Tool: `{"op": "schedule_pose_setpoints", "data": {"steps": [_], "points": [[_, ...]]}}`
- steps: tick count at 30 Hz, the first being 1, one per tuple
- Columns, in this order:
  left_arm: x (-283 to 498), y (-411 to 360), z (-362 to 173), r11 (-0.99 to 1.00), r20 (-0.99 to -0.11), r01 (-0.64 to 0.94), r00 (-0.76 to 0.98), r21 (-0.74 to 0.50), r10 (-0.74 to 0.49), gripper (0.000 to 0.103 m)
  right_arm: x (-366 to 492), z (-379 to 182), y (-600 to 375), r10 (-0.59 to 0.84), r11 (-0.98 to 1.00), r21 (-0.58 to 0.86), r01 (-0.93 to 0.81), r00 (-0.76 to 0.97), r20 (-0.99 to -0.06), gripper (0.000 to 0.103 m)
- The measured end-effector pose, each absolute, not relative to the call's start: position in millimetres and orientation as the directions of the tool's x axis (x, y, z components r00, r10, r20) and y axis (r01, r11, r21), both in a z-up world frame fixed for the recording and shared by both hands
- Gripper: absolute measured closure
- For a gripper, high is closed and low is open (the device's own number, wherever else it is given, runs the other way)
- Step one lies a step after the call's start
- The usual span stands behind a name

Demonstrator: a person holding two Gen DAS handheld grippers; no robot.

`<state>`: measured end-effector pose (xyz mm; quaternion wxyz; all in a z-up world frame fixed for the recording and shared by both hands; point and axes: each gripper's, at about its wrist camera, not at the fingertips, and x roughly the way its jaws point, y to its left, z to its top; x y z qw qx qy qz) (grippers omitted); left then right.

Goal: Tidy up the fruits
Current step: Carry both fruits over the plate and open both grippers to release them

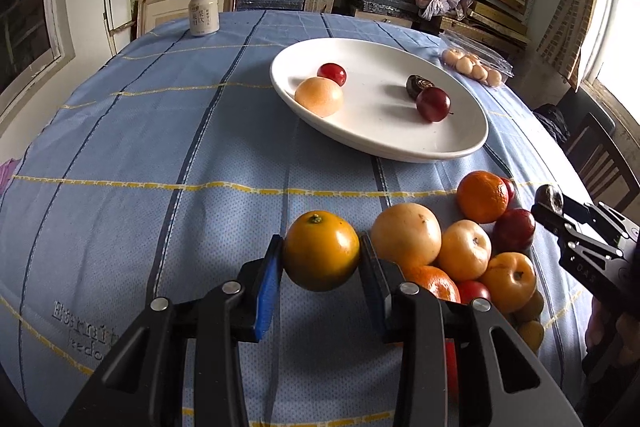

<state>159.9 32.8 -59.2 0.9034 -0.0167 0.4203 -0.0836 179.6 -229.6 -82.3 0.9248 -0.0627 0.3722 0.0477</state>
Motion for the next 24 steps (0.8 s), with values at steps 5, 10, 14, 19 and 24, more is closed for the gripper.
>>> {"op": "schedule_pose_setpoints", "data": {"steps": [5, 10, 14, 19, 24], "points": [[154, 35, -56, 0.985, -0.749, 0.142, 0.64, -0.103, -0.17, 0.065, 170, -78, -230, 0.038, 0.988, -0.085, -0.128, 0.74, -0.671, 0.062], [148, 38, -47, 0.984, -0.734, 0.142, 0.656, -0.109, -0.177, 0.065, 160, -76, -228, 0.084, 0.987, -0.044, -0.155, 0.725, -0.684, 0.062], [148, 34, -35, 0.982, -0.719, 0.159, 0.67, -0.102, -0.183, 0.065, 161, -57, -229, 0.14, 0.984, 0.012, -0.179, 0.723, -0.677, 0.062], [168, 22, -16, 0.978, -0.711, 0.184, 0.675, -0.097, -0.198, 0.065, 180, -28, -229, 0.167, 0.979, 0.026, -0.2, 0.73, -0.663, 0.062], [202, 1, 1, 0.979, -0.695, 0.2, 0.697, -0.049, -0.177, 0.065, 223, -2, -231, 0.193, 0.977, 0.064, -0.202, 0.731, -0.655, 0.062]]}}
